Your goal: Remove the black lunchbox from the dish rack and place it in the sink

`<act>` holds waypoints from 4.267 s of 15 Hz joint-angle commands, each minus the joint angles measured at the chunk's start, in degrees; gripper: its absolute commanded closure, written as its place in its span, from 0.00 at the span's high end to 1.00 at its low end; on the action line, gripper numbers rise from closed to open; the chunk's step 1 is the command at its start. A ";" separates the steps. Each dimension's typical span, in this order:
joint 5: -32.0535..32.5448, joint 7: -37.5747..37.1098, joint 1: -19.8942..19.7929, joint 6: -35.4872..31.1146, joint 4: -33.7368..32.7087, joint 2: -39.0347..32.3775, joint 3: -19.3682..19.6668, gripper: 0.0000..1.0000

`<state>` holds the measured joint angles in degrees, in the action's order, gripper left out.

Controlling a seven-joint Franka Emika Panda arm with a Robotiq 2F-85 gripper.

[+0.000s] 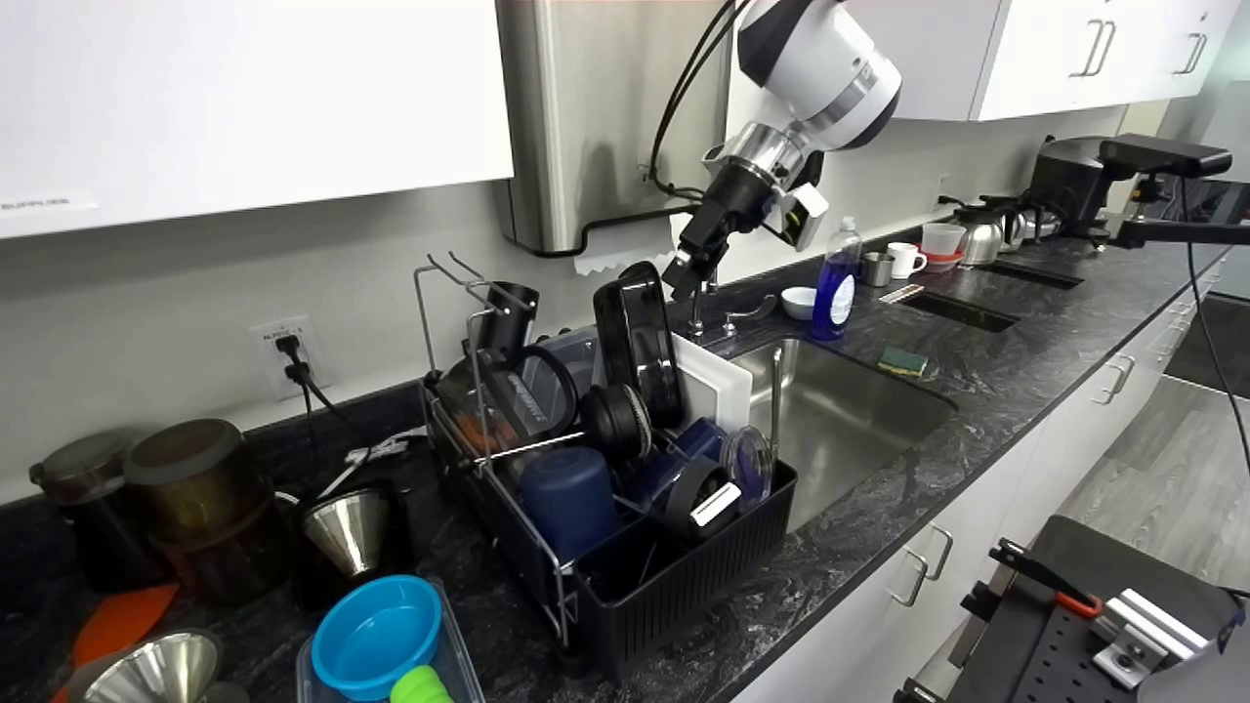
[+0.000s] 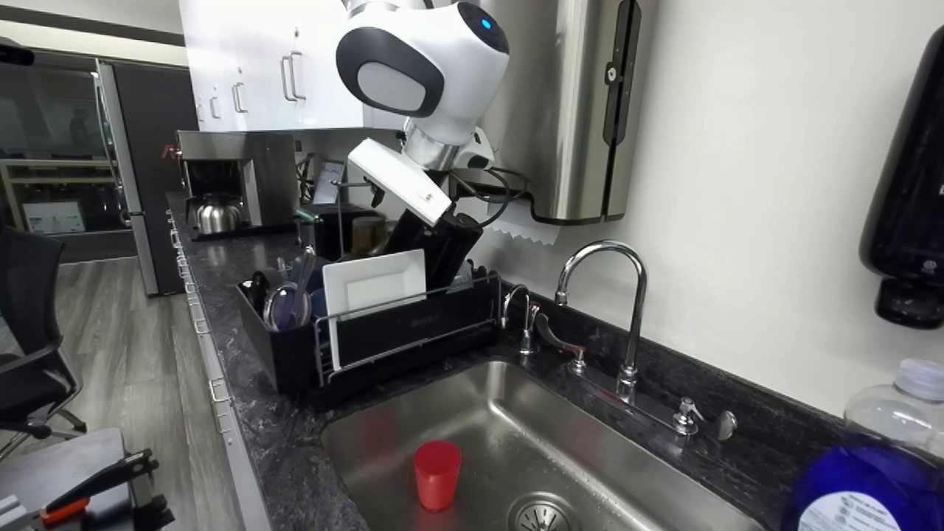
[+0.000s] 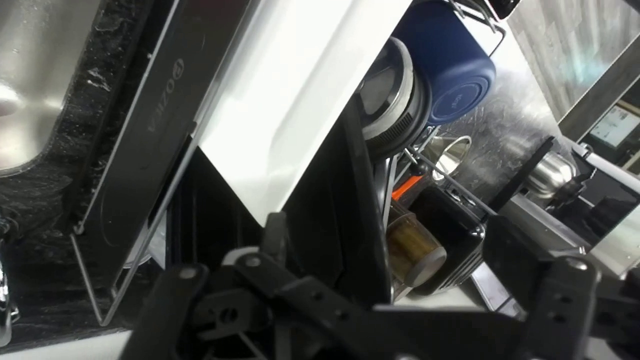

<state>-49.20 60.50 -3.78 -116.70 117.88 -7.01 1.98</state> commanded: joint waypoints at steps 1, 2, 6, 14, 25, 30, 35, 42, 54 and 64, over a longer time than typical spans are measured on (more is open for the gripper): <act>0.31 7.66 -0.11 -0.62 -0.07 -1.61 -0.61 1.00; -0.32 10.36 -0.24 -1.08 0.09 -2.22 -0.68 1.00; -2.14 17.87 -0.89 -2.56 0.57 -3.78 -0.62 1.00; -8.16 33.05 -1.99 1.06 0.08 -2.21 -0.56 1.00; -11.04 41.06 -2.62 10.46 -0.84 -3.25 1.27 1.00; -10.77 40.64 -2.24 9.74 -0.99 -3.75 1.15 1.00; -10.82 39.78 -1.53 7.83 -1.27 -4.56 0.80 1.00; -10.66 39.44 -0.40 4.45 -1.35 -5.40 -0.04 0.66; -10.27 38.98 0.37 1.53 -0.52 -4.76 -0.55 0.00; -9.17 36.60 1.58 1.59 0.27 -0.34 -0.96 0.02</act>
<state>-58.98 97.31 -2.70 -113.33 117.35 -9.25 1.53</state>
